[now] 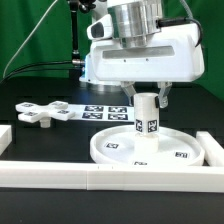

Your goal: Assemble round table

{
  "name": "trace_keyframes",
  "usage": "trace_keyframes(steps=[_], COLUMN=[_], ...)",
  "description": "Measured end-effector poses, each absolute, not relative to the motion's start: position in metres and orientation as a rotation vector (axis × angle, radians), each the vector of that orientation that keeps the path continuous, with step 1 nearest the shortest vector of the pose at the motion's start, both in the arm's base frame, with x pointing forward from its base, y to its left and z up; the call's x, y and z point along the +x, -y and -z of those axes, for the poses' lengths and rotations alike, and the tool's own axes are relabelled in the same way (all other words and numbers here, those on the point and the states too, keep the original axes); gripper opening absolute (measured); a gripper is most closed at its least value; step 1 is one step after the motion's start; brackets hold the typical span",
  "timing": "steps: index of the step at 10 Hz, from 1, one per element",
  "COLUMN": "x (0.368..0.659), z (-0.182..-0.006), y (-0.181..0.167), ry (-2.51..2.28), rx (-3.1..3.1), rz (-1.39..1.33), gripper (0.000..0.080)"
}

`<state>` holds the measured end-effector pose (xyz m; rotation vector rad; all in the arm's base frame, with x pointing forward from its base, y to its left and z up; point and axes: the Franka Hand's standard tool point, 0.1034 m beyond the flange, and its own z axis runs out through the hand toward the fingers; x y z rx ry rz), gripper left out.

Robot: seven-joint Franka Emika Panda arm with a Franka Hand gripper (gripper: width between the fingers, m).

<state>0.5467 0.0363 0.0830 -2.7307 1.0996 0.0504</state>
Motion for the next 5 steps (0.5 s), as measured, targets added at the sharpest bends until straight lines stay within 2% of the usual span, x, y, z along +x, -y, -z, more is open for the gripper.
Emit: trace_keyframes(steps=[5], x=[0.5465], z=[-0.0834], y=[-0.0448], ry=[-1.495], rx=[-2.486], rz=[-0.124], gripper=[0.0409])
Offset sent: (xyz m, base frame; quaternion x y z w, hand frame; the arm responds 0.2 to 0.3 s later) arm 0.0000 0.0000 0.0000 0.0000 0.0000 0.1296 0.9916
